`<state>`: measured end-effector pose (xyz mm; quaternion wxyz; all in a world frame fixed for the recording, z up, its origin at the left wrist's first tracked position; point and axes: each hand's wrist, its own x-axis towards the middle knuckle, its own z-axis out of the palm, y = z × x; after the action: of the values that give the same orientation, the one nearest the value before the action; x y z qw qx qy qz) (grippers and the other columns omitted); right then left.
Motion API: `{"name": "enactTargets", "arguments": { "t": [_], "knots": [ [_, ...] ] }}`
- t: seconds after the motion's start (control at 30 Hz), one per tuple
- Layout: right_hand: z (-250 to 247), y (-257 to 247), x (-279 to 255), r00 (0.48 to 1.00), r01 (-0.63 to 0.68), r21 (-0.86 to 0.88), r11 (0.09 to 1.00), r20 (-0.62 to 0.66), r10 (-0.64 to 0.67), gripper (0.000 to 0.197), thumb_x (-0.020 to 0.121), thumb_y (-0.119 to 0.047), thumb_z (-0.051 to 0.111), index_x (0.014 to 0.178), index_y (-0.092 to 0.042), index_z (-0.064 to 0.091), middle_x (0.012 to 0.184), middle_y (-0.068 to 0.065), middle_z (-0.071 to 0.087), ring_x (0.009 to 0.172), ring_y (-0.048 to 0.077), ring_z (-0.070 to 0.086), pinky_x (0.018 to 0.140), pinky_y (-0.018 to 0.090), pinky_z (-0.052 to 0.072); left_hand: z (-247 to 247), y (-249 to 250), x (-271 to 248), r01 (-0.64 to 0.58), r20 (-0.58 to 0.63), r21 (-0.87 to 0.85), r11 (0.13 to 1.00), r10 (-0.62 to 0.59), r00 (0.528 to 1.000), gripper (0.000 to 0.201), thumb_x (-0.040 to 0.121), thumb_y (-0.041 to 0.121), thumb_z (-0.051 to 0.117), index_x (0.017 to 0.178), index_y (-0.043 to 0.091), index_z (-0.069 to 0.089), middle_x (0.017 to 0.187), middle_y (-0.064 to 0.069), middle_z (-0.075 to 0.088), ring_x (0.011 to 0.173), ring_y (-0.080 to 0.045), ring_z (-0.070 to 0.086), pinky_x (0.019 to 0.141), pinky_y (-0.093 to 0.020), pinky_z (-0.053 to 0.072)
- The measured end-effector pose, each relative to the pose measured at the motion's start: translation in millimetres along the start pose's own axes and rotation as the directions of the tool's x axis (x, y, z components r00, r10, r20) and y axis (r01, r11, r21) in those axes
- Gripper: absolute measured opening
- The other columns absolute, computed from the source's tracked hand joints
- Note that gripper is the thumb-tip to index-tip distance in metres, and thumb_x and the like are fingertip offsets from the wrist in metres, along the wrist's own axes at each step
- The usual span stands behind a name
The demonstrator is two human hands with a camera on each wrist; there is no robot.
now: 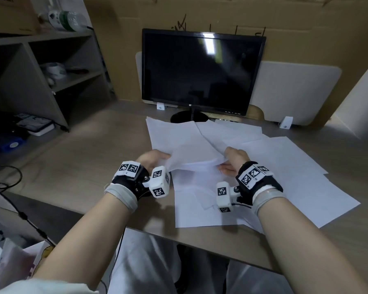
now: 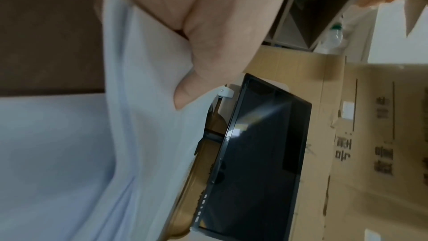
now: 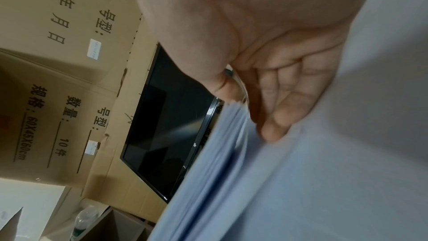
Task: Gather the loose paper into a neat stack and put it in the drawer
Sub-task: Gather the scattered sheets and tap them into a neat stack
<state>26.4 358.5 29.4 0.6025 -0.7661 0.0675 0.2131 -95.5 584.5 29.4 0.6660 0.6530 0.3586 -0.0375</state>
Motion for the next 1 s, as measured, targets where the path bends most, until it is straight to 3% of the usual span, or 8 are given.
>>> {"name": "enactTargets", "arguments": {
  "t": [0.13, 0.23, 0.3, 0.47, 0.57, 0.8, 0.93, 1.0],
  "knots": [
    [-1, -9, -1, 0.998, 0.052, -0.051, 0.997, -0.032, -0.053, 0.027, 0.089, -0.037, 0.062, 0.091, -0.01, 0.062, 0.078, 0.009, 0.061, 0.063, 0.022, 0.055, 0.061, 0.029, 0.048, -9, -2, -6, -0.033, -0.013, -0.039, 0.999, 0.033, 0.999, 0.028, 0.095, 0.024, 0.068, 0.112, 0.003, 0.061, 0.089, -0.01, 0.06, 0.07, -0.024, 0.057, 0.062, -0.031, 0.043],
    [1, -13, -11, 0.997, 0.071, -0.004, 0.997, 0.032, -0.071, 0.018, 0.088, -0.004, 0.058, 0.104, 0.002, 0.063, 0.085, 0.017, 0.064, 0.076, 0.03, 0.062, 0.08, 0.042, 0.058, -8, -3, -14, -0.188, -0.064, -0.133, 0.973, 0.181, 0.981, 0.015, 0.095, 0.013, 0.067, 0.108, 0.008, 0.061, 0.096, -0.008, 0.066, 0.079, -0.021, 0.063, 0.063, -0.029, 0.045],
    [-1, -12, -15, 0.995, 0.092, 0.033, 0.995, 0.025, -0.093, 0.026, 0.084, 0.003, 0.056, 0.108, 0.009, 0.064, 0.089, 0.02, 0.066, 0.079, 0.032, 0.063, 0.082, 0.045, 0.058, -4, -3, -18, -0.298, -0.097, -0.216, 0.93, 0.284, 0.954, 0.02, 0.094, 0.001, 0.065, 0.113, 0.009, 0.064, 0.102, -0.008, 0.072, 0.089, -0.024, 0.068, 0.067, -0.029, 0.052],
    [-17, -24, -39, 0.972, 0.217, 0.341, 0.915, 0.01, -0.235, 0.018, 0.088, -0.018, 0.068, 0.105, -0.011, 0.067, 0.093, 0.007, 0.072, 0.075, 0.026, 0.069, 0.059, 0.025, 0.058, 3, 3, -33, -0.441, -0.167, -0.332, 0.834, 0.408, 0.898, 0.024, 0.094, -0.003, 0.065, 0.109, 0.016, 0.064, 0.106, -0.007, 0.075, 0.085, -0.021, 0.073, 0.074, -0.034, 0.057],
    [-29, -30, -51, 0.935, 0.325, 0.255, 0.911, 0.057, -0.35, 0.026, 0.084, -0.014, 0.075, 0.11, -0.01, 0.07, 0.103, 0.004, 0.074, 0.083, 0.017, 0.071, 0.058, 0.022, 0.056, 14, 10, -39, -0.487, -0.158, -0.348, 0.801, 0.461, 0.873, 0.025, 0.094, -0.002, 0.066, 0.107, 0.018, 0.066, 0.103, -0.005, 0.077, 0.081, -0.019, 0.076, 0.073, -0.036, 0.059],
    [-54, -34, -52, 0.876, 0.483, 0.129, 0.866, -0.078, -0.477, 0.026, 0.073, 0.002, 0.082, 0.096, -0.005, 0.071, 0.096, 0.005, 0.074, 0.084, 0.018, 0.07, 0.069, 0.023, 0.056, 48, 26, -47, -0.533, -0.1, -0.301, 0.791, 0.53, 0.842, 0.034, 0.081, 0.004, 0.081, 0.113, 0.012, 0.071, 0.106, -0.007, 0.079, 0.101, -0.031, 0.075, 0.096, -0.054, 0.056],
    [-73, -41, -53, 0.858, 0.514, 0.163, 0.842, -0.108, -0.502, 0.023, 0.074, -0.004, 0.085, 0.082, -0.016, 0.067, 0.082, -0.003, 0.071, 0.07, 0.007, 0.068, 0.054, 0.014, 0.051, 73, 48, -47, -0.588, -0.119, -0.284, 0.758, 0.58, 0.806, 0.029, 0.076, 0.015, 0.089, 0.102, 0.015, 0.075, 0.098, -0.002, 0.08, 0.093, -0.022, 0.076, 0.085, -0.038, 0.061],
    [-81, -40, -52, 0.849, 0.528, 0.185, 0.829, -0.126, -0.513, 0.022, 0.073, -0.006, 0.086, 0.083, -0.015, 0.068, 0.082, -0.003, 0.073, 0.068, 0.006, 0.069, 0.054, 0.014, 0.052, 86, 57, -48, -0.614, -0.118, -0.294, 0.733, 0.609, 0.784, 0.025, 0.078, 0.015, 0.088, 0.099, 0.017, 0.075, 0.092, 0.004, 0.08, 0.084, -0.013, 0.076, 0.074, -0.029, 0.06]
  ]
}}
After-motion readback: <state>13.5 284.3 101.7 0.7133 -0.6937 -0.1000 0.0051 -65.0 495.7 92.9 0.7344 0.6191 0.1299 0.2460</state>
